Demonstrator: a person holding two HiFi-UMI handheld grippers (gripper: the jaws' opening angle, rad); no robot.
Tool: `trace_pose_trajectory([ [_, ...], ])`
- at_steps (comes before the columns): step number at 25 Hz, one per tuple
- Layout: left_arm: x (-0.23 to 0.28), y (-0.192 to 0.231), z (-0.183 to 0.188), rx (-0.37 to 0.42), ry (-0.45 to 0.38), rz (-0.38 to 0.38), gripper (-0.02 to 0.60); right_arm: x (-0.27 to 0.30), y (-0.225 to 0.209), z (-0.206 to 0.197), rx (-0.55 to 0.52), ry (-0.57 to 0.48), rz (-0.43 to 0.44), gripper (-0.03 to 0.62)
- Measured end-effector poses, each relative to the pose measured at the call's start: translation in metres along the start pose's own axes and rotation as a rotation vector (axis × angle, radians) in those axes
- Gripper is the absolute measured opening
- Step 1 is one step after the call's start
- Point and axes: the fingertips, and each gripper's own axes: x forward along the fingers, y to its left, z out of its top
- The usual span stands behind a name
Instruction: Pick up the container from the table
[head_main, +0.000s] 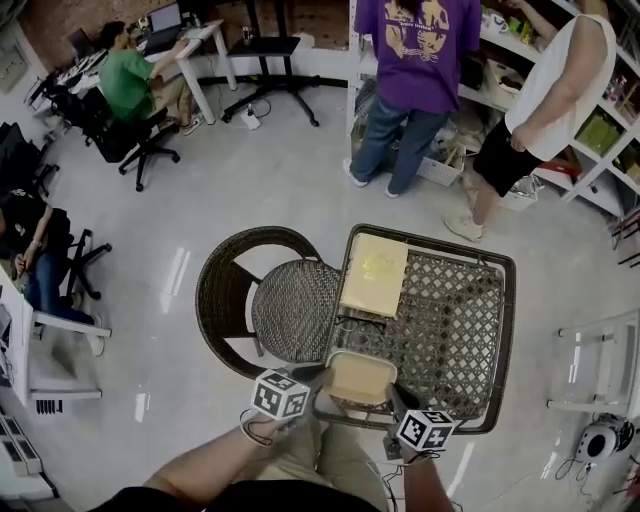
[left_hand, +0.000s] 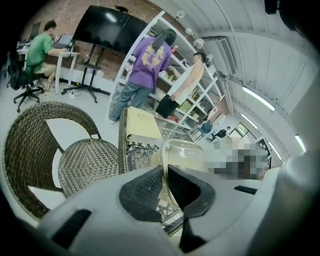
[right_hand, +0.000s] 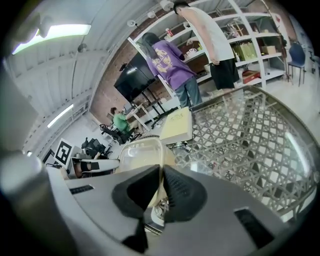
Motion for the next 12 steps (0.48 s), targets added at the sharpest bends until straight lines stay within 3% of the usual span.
trace_pose_trajectory([
  [12, -0.058, -0.054, 0.062, 0.109, -0.163, 0.019, 0.035, -0.059, 0.049, 0.058, -0.069, -0.124, 0.043, 0.029],
])
